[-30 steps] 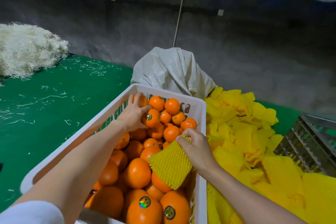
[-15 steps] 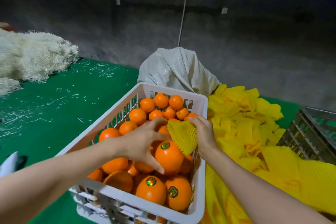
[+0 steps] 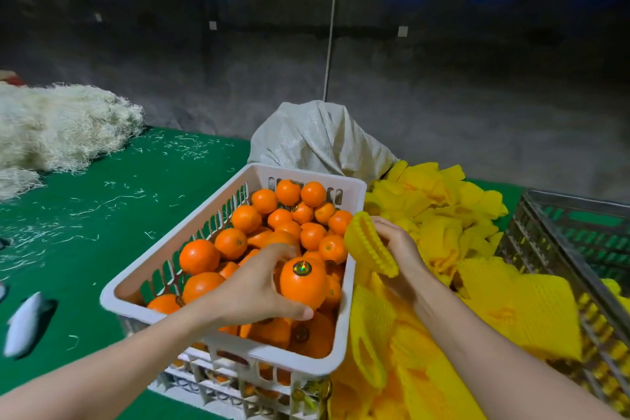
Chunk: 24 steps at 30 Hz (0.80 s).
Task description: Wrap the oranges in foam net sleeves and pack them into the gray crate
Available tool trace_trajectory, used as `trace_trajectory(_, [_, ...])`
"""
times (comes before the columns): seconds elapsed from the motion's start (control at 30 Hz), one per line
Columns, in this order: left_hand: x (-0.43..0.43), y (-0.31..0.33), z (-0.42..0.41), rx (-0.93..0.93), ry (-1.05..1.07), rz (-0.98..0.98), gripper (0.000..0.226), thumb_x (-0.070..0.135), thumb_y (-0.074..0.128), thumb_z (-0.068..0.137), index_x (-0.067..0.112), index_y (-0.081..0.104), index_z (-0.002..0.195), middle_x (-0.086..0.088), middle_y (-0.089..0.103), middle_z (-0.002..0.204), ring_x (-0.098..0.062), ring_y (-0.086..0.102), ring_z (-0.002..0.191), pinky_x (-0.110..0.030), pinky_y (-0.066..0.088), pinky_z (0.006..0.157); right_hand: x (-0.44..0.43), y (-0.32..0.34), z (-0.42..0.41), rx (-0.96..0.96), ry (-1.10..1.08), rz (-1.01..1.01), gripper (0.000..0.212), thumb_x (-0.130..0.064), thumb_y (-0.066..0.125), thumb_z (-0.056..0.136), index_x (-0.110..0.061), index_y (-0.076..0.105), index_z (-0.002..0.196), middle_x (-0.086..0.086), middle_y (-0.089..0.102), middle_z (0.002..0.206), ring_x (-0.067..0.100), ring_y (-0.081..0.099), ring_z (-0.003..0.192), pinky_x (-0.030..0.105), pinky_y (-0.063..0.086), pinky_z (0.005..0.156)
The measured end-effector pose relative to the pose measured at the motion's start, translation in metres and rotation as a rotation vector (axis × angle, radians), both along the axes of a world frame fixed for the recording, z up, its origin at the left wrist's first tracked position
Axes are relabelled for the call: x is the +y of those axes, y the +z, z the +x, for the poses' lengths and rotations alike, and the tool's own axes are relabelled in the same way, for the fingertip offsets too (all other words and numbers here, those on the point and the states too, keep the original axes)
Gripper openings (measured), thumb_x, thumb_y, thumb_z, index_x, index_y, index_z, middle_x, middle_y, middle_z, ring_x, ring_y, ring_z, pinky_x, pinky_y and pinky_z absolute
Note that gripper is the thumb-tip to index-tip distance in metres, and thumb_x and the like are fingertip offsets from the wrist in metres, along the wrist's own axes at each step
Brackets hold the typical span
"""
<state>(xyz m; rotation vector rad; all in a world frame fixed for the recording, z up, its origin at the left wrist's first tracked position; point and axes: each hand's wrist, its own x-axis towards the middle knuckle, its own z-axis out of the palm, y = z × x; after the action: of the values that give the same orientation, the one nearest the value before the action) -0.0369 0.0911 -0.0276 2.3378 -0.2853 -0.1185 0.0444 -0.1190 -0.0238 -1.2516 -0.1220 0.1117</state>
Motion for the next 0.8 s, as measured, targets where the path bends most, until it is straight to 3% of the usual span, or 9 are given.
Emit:
trace_trajectory(0.07, [-0.018, 0.007, -0.002, 0.209, 0.079, -0.517, 0.066, 0.013, 0.081, 0.071, 0.032, 0.045, 0.123, 0.008, 0.049, 0.125, -0.022, 0.061, 0.110, -0.020, 0.055, 0.076, -0.014, 0.009, -0.013, -0.023, 0.058, 0.022, 0.021, -0.003, 0.043, 0.091, -0.008, 0.058, 0.076, -0.003, 0.063, 0.055, 0.006, 0.060, 0.048, 0.013, 0.045, 0.044])
trace_trajectory(0.17, [-0.052, 0.010, 0.004, 0.402, 0.101, -1.049, 0.073, -0.018, 0.065, 0.073, 0.023, 0.047, 0.129, -0.011, 0.056, 0.122, -0.037, 0.064, 0.101, -0.045, 0.056, 0.083, -0.034, 0.021, -0.035, -0.018, 0.199, 0.098, 0.007, -0.011, 0.052, 0.082, -0.009, 0.055, 0.076, 0.002, 0.060, 0.058, 0.012, 0.059, 0.052, 0.020, 0.048, 0.048])
trace_trajectory(0.23, [-0.078, 0.012, 0.006, 0.528, 0.032, -1.288, 0.077, -0.015, 0.067, 0.063, 0.016, 0.049, 0.131, -0.021, 0.058, 0.125, -0.039, 0.059, 0.107, -0.047, 0.051, 0.085, -0.049, 0.024, -0.050, -0.045, 0.246, 0.057, 0.009, -0.017, 0.057, 0.073, -0.009, 0.054, 0.076, 0.004, 0.056, 0.062, 0.014, 0.056, 0.058, 0.022, 0.047, 0.053])
trace_trajectory(0.3, [-0.104, 0.016, 0.010, 0.640, 0.023, -1.473, 0.072, 0.006, 0.078, 0.058, 0.009, 0.055, 0.126, -0.022, 0.062, 0.121, -0.036, 0.063, 0.104, -0.046, 0.053, 0.083, -0.065, 0.024, -0.063, -0.067, 0.256, -0.024, 0.015, -0.015, 0.064, 0.068, -0.008, 0.052, 0.075, 0.007, 0.049, 0.067, 0.016, 0.049, 0.063, 0.028, 0.040, 0.058])
trace_trajectory(0.37, [-0.134, 0.020, 0.013, 0.612, 0.194, -1.504, 0.046, 0.022, 0.067, 0.077, 0.006, 0.057, 0.119, -0.024, 0.062, 0.121, -0.024, 0.070, 0.084, -0.034, 0.057, 0.067, -0.082, 0.021, -0.075, -0.081, 0.254, -0.054, 0.011, -0.014, 0.059, 0.069, -0.008, 0.052, 0.074, 0.008, 0.046, 0.067, 0.016, 0.045, 0.063, 0.030, 0.034, 0.060])
trace_trajectory(0.4, [-0.149, 0.021, 0.014, 0.521, 0.301, -1.417, 0.028, 0.019, 0.056, 0.090, 0.005, 0.057, 0.114, -0.027, 0.058, 0.124, -0.013, 0.070, 0.071, -0.024, 0.056, 0.058, -0.090, 0.019, -0.081, -0.088, 0.255, -0.068, 0.009, -0.016, 0.056, 0.070, -0.008, 0.052, 0.073, 0.007, 0.047, 0.065, 0.014, 0.045, 0.062, 0.029, 0.033, 0.060])
trace_trajectory(0.47, [-0.172, 0.014, 0.013, 0.379, 0.380, -1.306, 0.020, 0.015, 0.047, 0.097, 0.010, 0.056, 0.113, -0.022, 0.062, 0.112, -0.003, 0.066, 0.054, -0.017, 0.050, 0.045, -0.104, 0.015, -0.092, -0.099, 0.271, -0.105, 0.007, -0.016, 0.054, 0.072, -0.010, 0.053, 0.072, 0.002, 0.049, 0.061, 0.010, 0.046, 0.058, 0.024, 0.034, 0.056])
trace_trajectory(0.63, [-0.204, -0.001, -0.011, 0.370, 0.210, -1.330, 0.034, 0.019, 0.065, 0.078, 0.027, 0.060, 0.111, -0.004, 0.074, 0.080, -0.016, 0.071, 0.066, -0.025, 0.052, 0.048, -0.127, 0.009, -0.107, -0.112, 0.296, -0.165, 0.008, -0.007, 0.053, 0.083, -0.010, 0.050, 0.077, -0.008, 0.053, 0.059, 0.002, 0.048, 0.056, 0.015, 0.038, 0.055])
trace_trajectory(0.8, [-0.227, -0.012, -0.023, 0.377, 0.205, -1.296, 0.041, 0.025, 0.070, 0.072, 0.028, 0.062, 0.112, -0.005, 0.075, 0.086, -0.019, 0.071, 0.075, -0.028, 0.054, 0.057, -0.144, -0.002, -0.108, -0.281, -0.015, -0.536, 0.029, 0.003, 0.049, 0.090, -0.018, 0.048, 0.071, -0.016, 0.042, 0.050, -0.003, 0.035, 0.050, 0.015, 0.027, 0.052])
